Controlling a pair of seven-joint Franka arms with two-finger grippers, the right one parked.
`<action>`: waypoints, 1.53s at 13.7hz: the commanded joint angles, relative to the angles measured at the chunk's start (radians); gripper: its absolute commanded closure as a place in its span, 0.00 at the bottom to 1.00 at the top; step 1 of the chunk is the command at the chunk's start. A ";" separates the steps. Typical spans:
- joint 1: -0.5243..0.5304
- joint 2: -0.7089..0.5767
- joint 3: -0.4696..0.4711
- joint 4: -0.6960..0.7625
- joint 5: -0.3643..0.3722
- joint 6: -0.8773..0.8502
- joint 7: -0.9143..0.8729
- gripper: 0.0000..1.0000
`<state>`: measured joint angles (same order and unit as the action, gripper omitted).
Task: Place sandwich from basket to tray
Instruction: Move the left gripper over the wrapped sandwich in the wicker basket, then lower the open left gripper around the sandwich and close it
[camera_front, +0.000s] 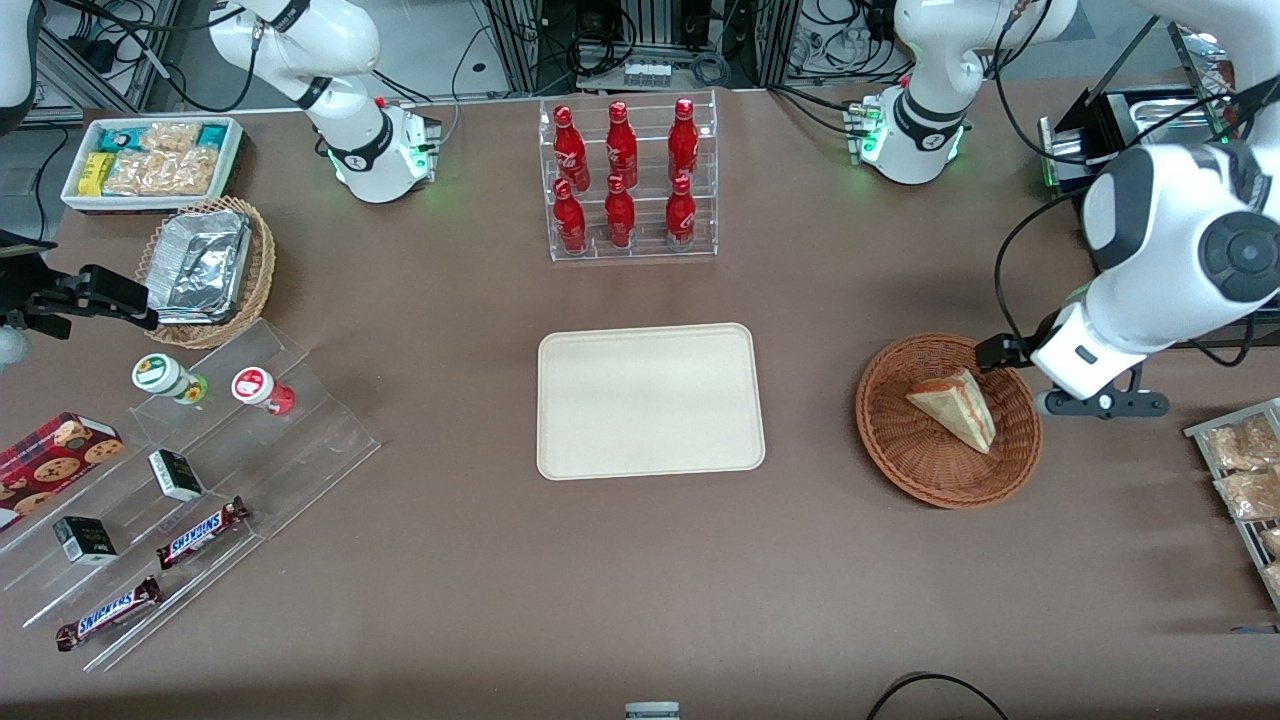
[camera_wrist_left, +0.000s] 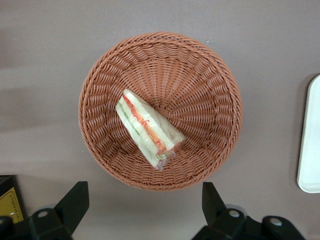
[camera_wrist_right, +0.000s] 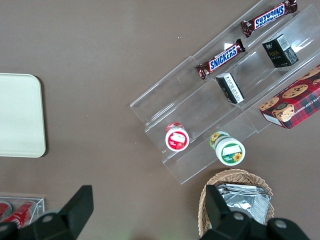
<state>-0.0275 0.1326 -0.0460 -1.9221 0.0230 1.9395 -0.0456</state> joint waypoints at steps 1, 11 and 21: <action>0.009 0.004 0.006 -0.092 -0.002 0.129 -0.049 0.00; 0.003 0.010 0.006 -0.221 0.006 0.312 -0.779 0.00; -0.002 0.050 0.006 -0.322 0.003 0.499 -0.861 0.00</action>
<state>-0.0243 0.1743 -0.0383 -2.2123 0.0228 2.3818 -0.8823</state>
